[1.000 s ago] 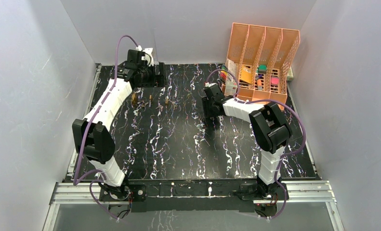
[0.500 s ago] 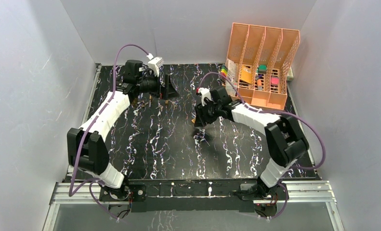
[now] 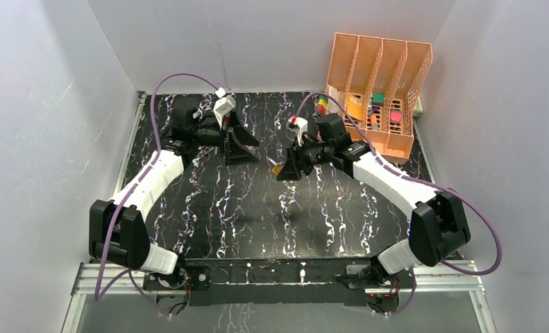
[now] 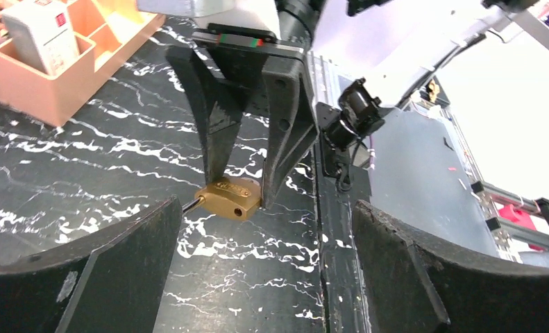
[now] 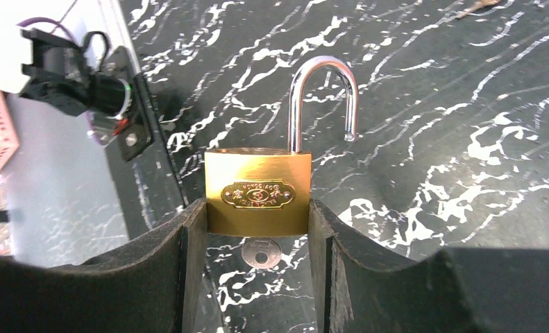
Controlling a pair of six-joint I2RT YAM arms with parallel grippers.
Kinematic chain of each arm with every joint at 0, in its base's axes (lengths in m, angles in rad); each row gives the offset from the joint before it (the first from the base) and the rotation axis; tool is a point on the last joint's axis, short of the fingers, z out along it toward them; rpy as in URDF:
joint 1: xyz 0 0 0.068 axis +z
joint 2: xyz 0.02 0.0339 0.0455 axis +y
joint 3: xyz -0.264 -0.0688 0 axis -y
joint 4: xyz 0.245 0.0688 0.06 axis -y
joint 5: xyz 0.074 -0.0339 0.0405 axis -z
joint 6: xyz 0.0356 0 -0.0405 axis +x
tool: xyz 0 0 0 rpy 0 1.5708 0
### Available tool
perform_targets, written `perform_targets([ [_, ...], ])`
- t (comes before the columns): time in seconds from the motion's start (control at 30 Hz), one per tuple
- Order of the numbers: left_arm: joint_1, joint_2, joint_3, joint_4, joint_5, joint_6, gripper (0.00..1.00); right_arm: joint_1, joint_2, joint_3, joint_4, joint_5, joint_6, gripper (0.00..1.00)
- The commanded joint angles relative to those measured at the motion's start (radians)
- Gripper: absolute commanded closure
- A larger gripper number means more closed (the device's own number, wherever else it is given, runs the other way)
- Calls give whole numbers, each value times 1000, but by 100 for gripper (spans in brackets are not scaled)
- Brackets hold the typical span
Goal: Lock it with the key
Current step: Pick up the lock from the center of the board.
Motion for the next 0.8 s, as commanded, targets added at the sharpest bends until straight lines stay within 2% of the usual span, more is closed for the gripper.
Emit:
perform_targets([
  [0.0,5,-63,-9,99,160,6,9,-13,-40,104,-2,-193,13,43],
  [0.23,4,-47,28,77,142,50,10,-16,-44,182,-38,-331,18,43],
  [0.5,1,-72,35,95,185,48,31,-17,-61,262,5,-423,85,41],
  [0.57,0,-70,37,88,195,47,32,-16,-65,269,29,-416,110,41],
  [0.6,0,-69,37,94,200,37,38,-17,-62,276,30,-416,111,41],
  [0.63,-1,-64,36,101,205,25,50,-17,-60,277,35,-412,114,41],
  [0.67,-1,-60,37,101,206,19,54,-17,-60,276,40,-407,115,41],
  [0.73,-2,-54,38,98,209,14,77,-17,-63,272,58,-401,128,41],
  [0.77,-2,-53,38,95,206,14,94,-17,-64,271,69,-401,135,41],
])
